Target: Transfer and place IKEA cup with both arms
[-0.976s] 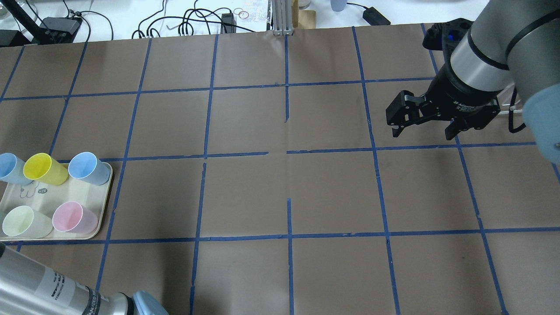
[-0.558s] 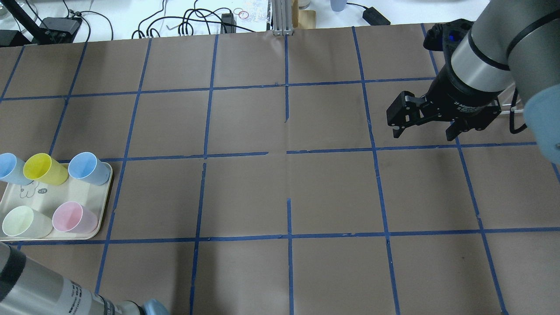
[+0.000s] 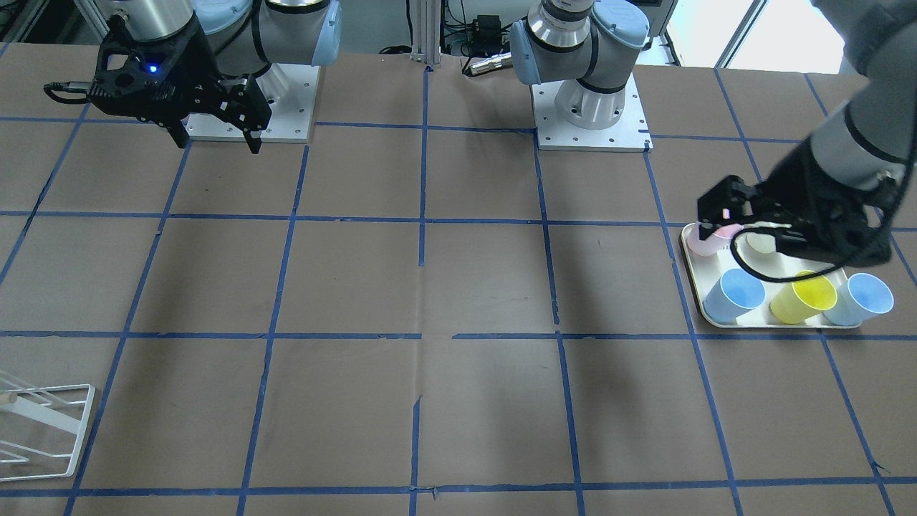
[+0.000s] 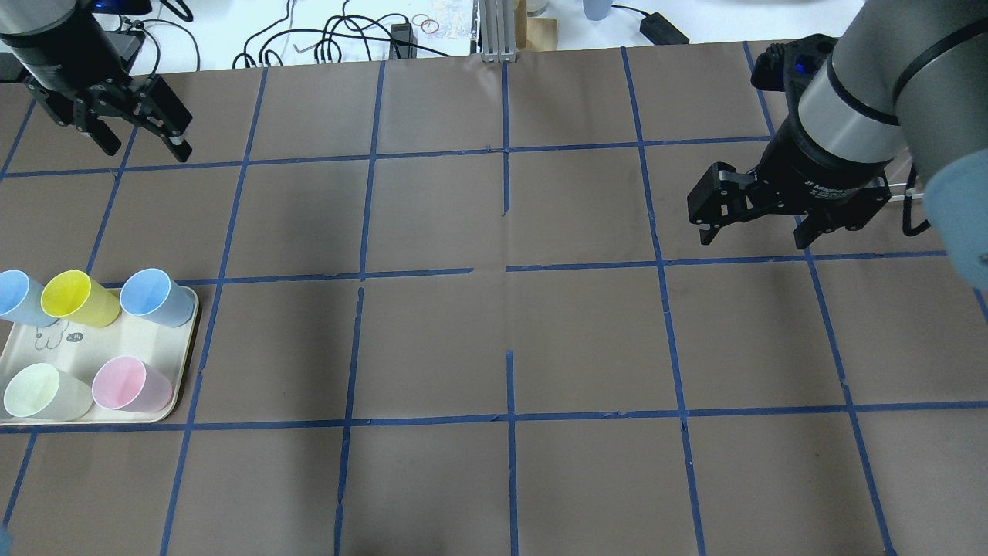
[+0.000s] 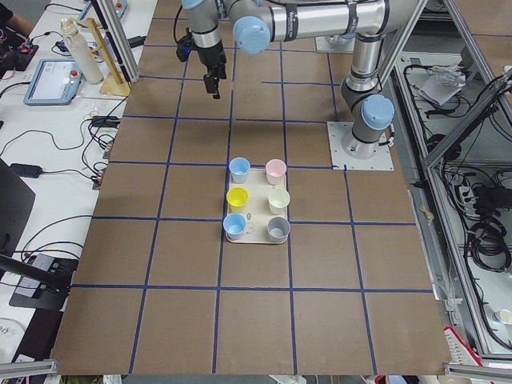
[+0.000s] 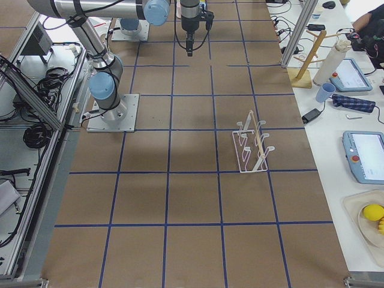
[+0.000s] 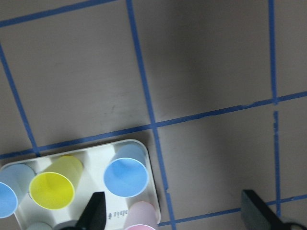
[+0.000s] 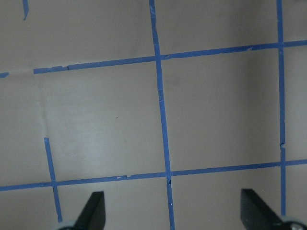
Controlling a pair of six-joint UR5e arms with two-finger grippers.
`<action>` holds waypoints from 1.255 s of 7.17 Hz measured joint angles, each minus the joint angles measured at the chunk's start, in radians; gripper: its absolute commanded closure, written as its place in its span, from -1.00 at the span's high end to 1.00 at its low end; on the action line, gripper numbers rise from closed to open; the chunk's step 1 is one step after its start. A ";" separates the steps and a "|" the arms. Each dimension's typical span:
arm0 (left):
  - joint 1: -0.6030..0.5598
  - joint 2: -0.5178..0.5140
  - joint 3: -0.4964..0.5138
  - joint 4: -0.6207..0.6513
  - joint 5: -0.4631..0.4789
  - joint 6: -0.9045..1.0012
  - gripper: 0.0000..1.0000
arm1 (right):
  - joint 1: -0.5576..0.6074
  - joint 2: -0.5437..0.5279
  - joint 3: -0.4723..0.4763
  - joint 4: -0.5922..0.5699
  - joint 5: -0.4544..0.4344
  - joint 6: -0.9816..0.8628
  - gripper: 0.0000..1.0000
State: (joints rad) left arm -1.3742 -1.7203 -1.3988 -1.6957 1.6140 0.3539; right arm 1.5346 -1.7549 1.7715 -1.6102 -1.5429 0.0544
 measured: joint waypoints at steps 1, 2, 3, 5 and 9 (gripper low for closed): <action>-0.056 0.061 -0.049 0.012 0.000 -0.066 1.00 | 0.000 0.000 0.000 0.000 0.001 0.001 1.00; -0.105 0.093 -0.071 0.044 -0.001 -0.126 1.00 | 0.000 0.000 0.000 0.000 0.001 0.001 1.00; -0.150 0.107 -0.079 0.107 -0.001 -0.177 1.00 | 0.000 0.000 0.000 0.000 0.001 0.002 1.00; -0.201 0.125 -0.082 0.113 -0.008 -0.240 1.00 | 0.000 0.000 0.000 0.001 0.001 0.002 1.00; -0.160 0.145 -0.081 0.065 -0.038 -0.287 1.00 | 0.001 -0.003 0.000 0.000 -0.002 0.004 1.00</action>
State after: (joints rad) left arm -1.5346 -1.5753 -1.4798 -1.6309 1.5757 0.0672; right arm 1.5353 -1.7583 1.7713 -1.6102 -1.5444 0.0582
